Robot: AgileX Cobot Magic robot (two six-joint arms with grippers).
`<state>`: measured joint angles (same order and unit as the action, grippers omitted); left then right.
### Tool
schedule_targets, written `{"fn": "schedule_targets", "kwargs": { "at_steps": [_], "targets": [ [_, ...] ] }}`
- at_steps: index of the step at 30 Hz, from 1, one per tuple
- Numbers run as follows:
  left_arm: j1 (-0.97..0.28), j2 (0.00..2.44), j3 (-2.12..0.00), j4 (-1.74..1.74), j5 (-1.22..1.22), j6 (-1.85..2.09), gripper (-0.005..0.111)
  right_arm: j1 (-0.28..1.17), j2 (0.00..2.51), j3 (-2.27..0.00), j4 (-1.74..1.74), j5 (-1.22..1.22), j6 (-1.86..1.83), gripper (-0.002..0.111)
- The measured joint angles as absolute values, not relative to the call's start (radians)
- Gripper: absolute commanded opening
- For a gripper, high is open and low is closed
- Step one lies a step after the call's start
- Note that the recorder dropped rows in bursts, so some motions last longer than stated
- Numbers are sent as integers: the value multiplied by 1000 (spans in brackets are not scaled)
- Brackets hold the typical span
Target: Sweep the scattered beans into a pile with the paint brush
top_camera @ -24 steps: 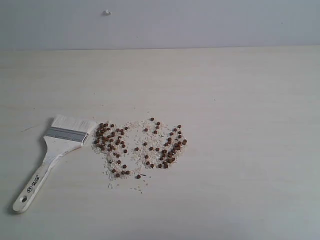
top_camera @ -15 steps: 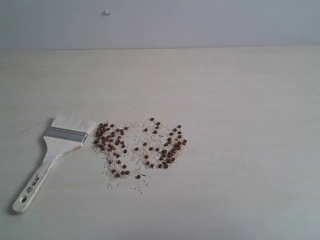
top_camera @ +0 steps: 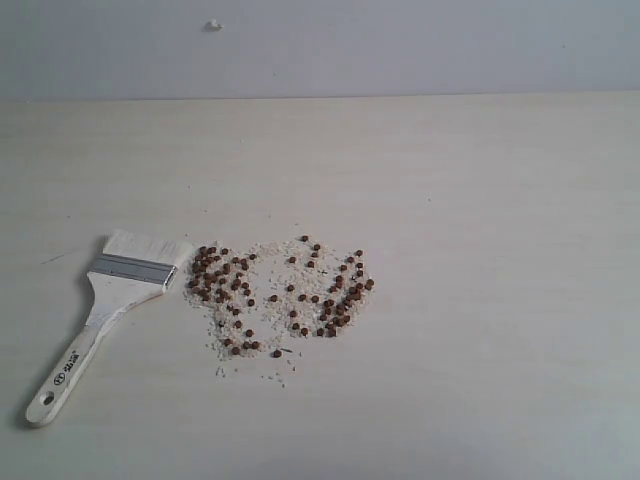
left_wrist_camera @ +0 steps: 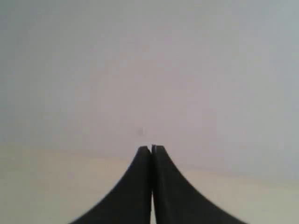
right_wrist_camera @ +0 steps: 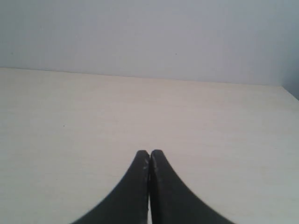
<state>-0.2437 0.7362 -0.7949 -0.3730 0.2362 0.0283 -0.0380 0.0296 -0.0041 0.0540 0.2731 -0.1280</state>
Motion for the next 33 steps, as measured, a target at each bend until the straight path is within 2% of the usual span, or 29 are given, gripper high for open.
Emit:
{"fn": "schedule_targets", "kwargs": {
  "at_steps": [6, 11, 16, 19, 28, 31, 33],
  "targets": [
    [-244, 1167, -1148, -327, 900, 76, 0, -38, 30, -4, 54, 273, -128, 0],
    [-254, 1412, -1286, -184, 1127, 128, 0, -38, 30, -4, 54, 273, -128, 0],
    [-317, 1587, -1264, -83, 1086, 149, 0, -38, 30, -4, 54, 273, -128, 0],
    [-364, 1649, -1240, -64, 1068, 149, 5, -38, 30, -4, 54, 273, -128, 0],
    [-412, 1642, -1109, -67, 987, 107, 7, -38, 30, -4, 54, 273, -128, 0],
    [-412, 1627, -1007, -115, 845, 99, 18, -38, 30, -4, 54, 273, -128, 0],
    [-412, 1627, -938, -117, 800, 93, 32, -38, 30, -4, 54, 273, -128, 0]
  ]
}}
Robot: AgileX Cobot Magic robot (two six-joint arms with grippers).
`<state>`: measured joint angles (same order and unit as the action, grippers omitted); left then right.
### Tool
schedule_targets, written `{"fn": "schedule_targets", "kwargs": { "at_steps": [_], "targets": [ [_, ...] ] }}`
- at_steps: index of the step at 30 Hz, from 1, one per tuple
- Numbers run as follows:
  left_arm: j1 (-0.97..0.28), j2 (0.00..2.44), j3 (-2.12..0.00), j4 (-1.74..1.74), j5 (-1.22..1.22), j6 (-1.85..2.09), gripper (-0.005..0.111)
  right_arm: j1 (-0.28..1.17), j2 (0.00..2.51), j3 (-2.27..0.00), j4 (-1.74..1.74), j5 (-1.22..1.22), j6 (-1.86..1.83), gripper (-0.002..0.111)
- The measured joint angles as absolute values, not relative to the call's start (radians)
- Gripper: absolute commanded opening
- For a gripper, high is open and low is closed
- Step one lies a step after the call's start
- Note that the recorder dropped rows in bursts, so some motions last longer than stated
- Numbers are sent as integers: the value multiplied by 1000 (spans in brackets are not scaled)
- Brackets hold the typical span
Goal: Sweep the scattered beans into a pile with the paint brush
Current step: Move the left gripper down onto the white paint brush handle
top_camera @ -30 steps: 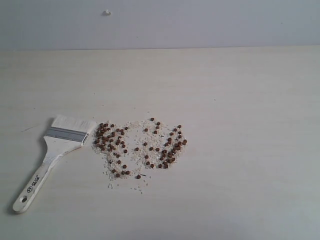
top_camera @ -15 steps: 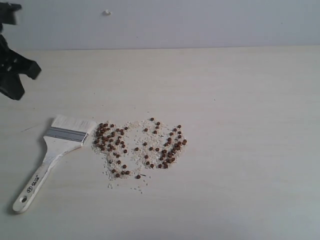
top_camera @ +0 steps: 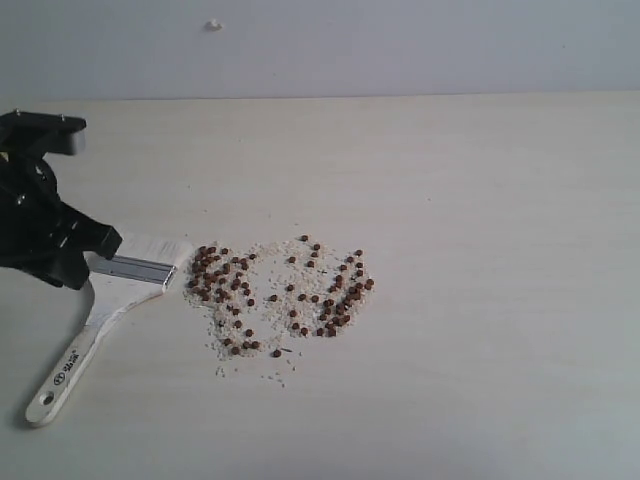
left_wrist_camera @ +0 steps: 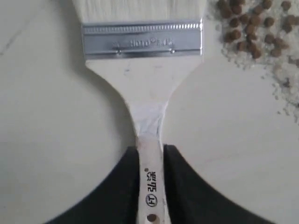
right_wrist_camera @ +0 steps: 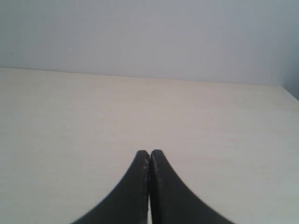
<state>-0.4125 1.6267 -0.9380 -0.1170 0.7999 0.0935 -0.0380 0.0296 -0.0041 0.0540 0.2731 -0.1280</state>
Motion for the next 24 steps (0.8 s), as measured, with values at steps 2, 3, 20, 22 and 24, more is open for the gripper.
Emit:
{"fn": "schedule_targets", "kwargs": {
  "at_steps": [2, 3, 20, 22, 24],
  "targets": [
    [-412, 1627, -892, -115, 738, 87, 48, -38, 30, -4, 54, 273, -128, 0],
    [-412, 1627, -883, -115, 710, 86, 53, -38, 30, -4, 54, 273, -128, 0],
    [-412, 1787, -877, -161, 657, 307, 65, -38, 30, -4, 54, 273, -128, 0],
    [-412, 1794, -877, -161, 646, 307, 65, -38, 30, -4, 54, 273, -128, 0],
    [-412, 1794, -877, -161, 645, 309, 65, -38, 30, -4, 54, 273, -128, 0]
  ]
}}
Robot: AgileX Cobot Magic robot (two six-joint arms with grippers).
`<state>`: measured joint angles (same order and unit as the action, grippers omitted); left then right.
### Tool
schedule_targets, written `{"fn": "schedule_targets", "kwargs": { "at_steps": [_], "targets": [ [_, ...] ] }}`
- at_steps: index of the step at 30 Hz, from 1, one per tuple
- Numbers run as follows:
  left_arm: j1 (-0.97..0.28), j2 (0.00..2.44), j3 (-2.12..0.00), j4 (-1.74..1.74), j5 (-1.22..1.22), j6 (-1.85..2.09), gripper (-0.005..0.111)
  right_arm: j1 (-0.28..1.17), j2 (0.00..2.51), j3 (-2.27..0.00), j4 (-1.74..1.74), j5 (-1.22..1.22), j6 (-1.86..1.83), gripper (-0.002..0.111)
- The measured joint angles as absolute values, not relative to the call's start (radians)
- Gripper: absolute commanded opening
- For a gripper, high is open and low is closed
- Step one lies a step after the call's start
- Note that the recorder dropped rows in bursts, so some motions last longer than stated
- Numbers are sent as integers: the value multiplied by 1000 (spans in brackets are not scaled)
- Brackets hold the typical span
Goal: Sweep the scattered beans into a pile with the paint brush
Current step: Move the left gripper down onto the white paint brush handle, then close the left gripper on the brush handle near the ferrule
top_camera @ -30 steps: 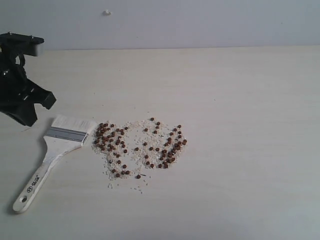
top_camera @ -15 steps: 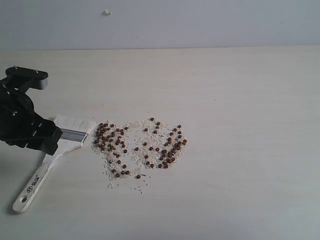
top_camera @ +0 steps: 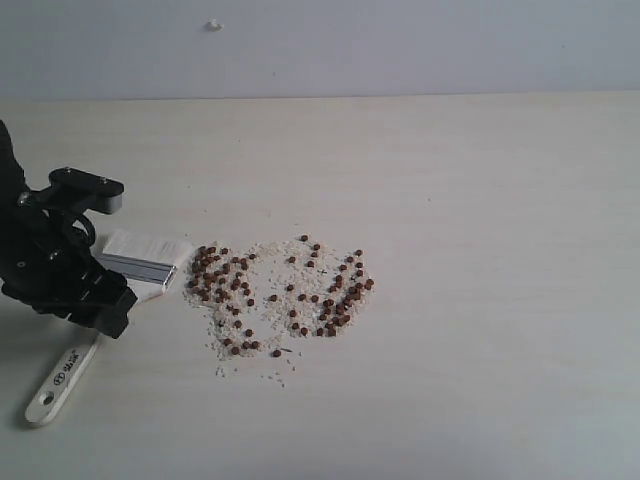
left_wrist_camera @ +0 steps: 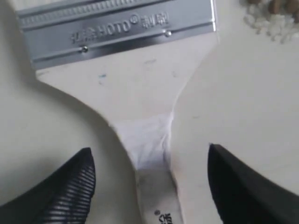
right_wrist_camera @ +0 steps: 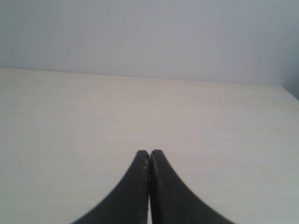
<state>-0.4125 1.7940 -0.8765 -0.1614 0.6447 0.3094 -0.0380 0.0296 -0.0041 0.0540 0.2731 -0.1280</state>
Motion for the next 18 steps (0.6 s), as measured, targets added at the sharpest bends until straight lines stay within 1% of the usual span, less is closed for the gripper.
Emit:
{"fn": "schedule_targets", "kwargs": {
  "at_steps": [7, 13, 18],
  "targets": [
    [-414, 1794, -877, -161, 626, 314, 65, -38, 30, -4, 54, 273, -128, 0],
    [-465, 1814, -877, -150, 602, 332, 64, -38, 30, -4, 54, 273, -128, 0],
    [-476, 1816, -877, -140, 590, 309, 64, -38, 30, -4, 54, 273, -128, 0]
  ]
}}
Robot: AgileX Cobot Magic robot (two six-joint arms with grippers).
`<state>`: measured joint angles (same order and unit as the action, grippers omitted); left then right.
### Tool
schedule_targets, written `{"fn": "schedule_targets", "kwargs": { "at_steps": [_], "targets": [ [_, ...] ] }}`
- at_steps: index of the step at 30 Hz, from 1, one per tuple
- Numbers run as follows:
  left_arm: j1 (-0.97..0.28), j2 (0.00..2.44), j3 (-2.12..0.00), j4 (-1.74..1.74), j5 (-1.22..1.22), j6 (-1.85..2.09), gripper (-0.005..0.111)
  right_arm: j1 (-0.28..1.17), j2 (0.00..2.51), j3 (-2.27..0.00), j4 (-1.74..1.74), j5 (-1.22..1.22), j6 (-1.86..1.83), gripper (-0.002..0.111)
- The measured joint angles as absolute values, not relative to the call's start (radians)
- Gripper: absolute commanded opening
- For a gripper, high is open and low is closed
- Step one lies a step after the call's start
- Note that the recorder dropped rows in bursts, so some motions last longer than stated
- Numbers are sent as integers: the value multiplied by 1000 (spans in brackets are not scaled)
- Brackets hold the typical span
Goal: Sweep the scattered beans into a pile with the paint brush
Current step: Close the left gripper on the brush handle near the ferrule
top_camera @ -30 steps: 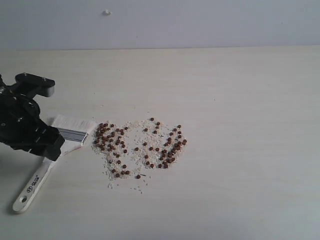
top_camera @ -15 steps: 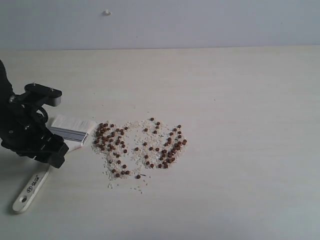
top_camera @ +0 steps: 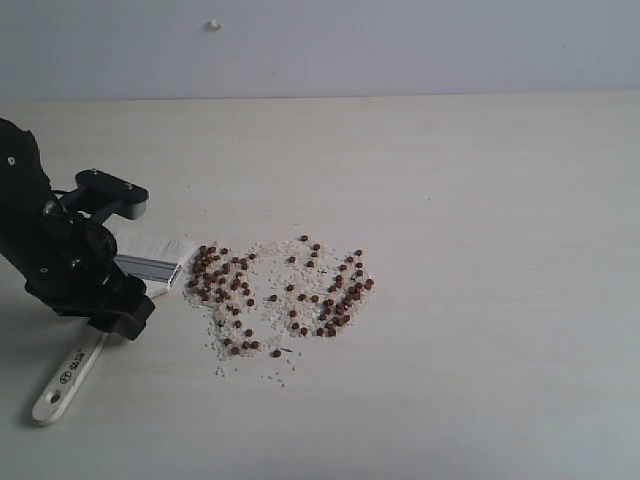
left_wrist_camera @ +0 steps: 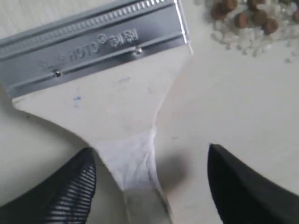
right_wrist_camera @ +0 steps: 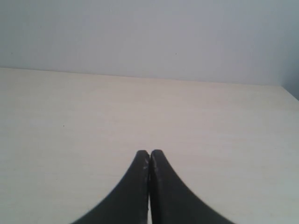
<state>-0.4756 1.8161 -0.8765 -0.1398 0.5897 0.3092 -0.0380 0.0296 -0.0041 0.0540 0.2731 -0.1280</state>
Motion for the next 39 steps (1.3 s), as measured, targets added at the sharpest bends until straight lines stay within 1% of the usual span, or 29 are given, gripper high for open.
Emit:
{"fn": "schedule_targets", "kwargs": {
  "at_steps": [8, 13, 17, 18, 19, 22, 24, 29, 30, 31, 32, 33, 39],
  "targets": [
    [-476, 1818, -872, -138, 571, 239, 64, -38, 30, -4, 54, 273, -128, 0],
    [-476, 1818, -841, -136, 534, 216, 58, -38, 30, -4, 54, 273, -128, 0],
    [-476, 1818, -821, -132, 509, 210, 58, -38, 30, -4, 54, 273, -128, 0],
    [-476, 1818, -821, -132, 506, 209, 56, -38, 30, -4, 54, 273, -128, 0],
    [-476, 1818, -820, -132, 503, 204, 54, -38, 30, -4, 54, 273, -128, 0],
    [-476, 1818, -820, -130, 493, 191, 37, -38, 30, -4, 54, 273, -128, 0],
    [-476, 1818, -820, -130, 491, 188, 30, -38, 30, -4, 54, 273, -128, 0],
    [-476, 1818, -820, -130, 491, 184, 29, -38, 30, -4, 54, 273, -128, 0],
    [-476, 1818, -820, -130, 491, 184, 27, -38, 30, -4, 54, 273, -128, 0],
    [-476, 1818, -820, -130, 493, 184, 22, -38, 30, -4, 54, 273, -128, 0],
    [-476, 1818, -820, -130, 493, 184, 13, -38, 30, -4, 54, 273, -128, 0],
    [-476, 1818, -820, -128, 493, 184, 0, -38, 30, -4, 54, 273, -128, 0],
    [-476, 1818, -820, -120, 495, 182, 0, -38, 30, -4, 54, 273, -128, 0]
  ]
}}
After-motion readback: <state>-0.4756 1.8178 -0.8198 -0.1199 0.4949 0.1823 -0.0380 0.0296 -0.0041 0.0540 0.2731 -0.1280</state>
